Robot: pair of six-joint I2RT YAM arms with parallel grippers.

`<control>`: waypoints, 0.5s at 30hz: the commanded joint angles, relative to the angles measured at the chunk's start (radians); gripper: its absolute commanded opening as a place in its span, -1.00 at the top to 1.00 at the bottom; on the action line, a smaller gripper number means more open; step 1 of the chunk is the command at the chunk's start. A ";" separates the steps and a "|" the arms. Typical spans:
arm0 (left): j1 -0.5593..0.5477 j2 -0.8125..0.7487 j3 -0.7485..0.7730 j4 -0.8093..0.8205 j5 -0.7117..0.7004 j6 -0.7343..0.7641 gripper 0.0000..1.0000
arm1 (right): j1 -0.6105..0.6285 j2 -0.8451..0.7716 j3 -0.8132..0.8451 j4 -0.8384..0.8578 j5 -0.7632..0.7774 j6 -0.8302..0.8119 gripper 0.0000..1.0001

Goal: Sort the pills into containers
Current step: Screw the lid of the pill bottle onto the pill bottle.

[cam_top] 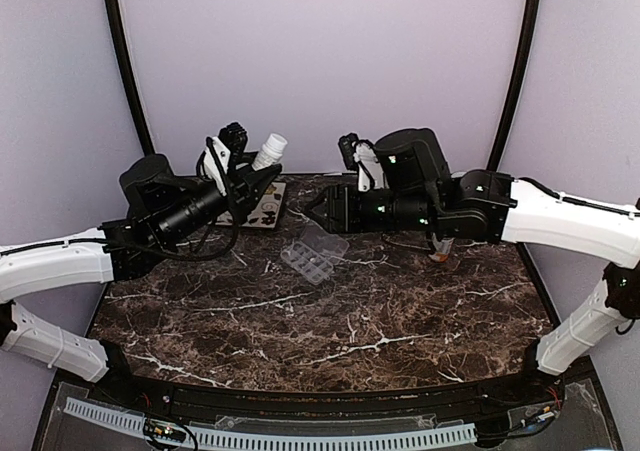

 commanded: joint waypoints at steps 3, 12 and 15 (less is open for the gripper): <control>0.078 -0.021 0.099 -0.155 0.272 -0.100 1.00 | 0.005 -0.104 -0.026 0.039 0.038 -0.211 -0.13; 0.151 0.108 0.308 -0.487 0.696 -0.166 1.00 | -0.012 -0.171 -0.011 0.003 -0.012 -0.405 -0.08; 0.164 0.159 0.370 -0.593 0.804 -0.164 1.00 | -0.017 -0.188 0.002 -0.016 -0.053 -0.440 -0.05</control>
